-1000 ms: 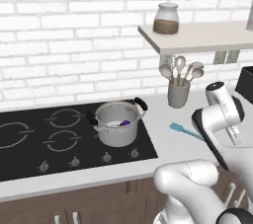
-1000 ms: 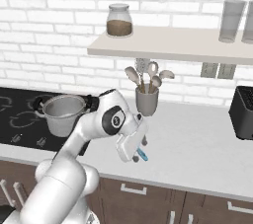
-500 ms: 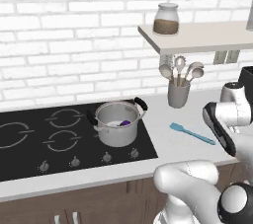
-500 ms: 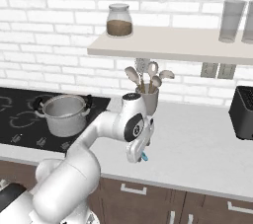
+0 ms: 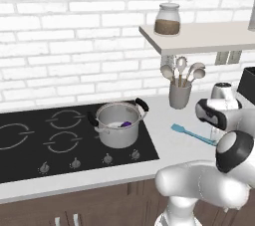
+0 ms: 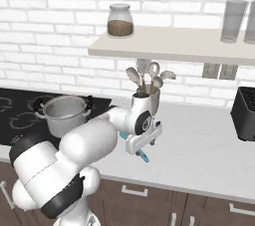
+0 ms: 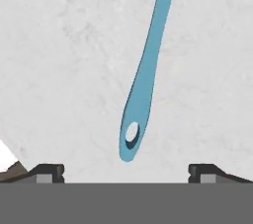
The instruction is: Put the eggplant and sweet potato in the pot. Retrieve the spatula and lightly stir the vegetables in the pot.
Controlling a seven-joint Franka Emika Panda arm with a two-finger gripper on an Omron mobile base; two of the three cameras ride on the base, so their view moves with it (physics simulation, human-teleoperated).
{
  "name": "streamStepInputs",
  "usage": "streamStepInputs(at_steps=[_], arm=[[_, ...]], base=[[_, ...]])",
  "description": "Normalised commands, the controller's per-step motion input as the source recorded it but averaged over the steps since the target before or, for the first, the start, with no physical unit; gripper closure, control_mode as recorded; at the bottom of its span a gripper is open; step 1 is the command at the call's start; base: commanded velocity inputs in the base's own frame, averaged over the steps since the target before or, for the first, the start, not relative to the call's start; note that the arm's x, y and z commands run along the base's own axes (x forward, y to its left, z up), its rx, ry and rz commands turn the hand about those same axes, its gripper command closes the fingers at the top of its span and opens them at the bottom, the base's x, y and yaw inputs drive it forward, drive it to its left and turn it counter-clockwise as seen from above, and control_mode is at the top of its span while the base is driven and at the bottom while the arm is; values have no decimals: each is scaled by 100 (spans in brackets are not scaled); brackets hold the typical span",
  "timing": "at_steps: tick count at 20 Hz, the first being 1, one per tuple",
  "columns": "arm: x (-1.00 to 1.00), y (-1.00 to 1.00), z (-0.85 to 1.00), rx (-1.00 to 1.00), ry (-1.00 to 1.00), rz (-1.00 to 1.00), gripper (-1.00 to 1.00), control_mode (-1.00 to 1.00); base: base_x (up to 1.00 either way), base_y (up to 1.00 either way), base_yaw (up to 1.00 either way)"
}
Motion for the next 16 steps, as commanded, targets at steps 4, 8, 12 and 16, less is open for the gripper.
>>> streamStepInputs(at_steps=[4, 8, 12, 16], arm=[[18, 0, -44, 0, 0, -26, -100, -100], [2, 0, -28, 0, 0, -21, -100, -100], [0, 0, -41, 0, 0, -13, -100, -100], [21, 0, -54, 0, 0, -4, -100, -100]], base=[[0, 0, 0], [0, 0, 0], [0, 0, 0], [0, 0, 0]])
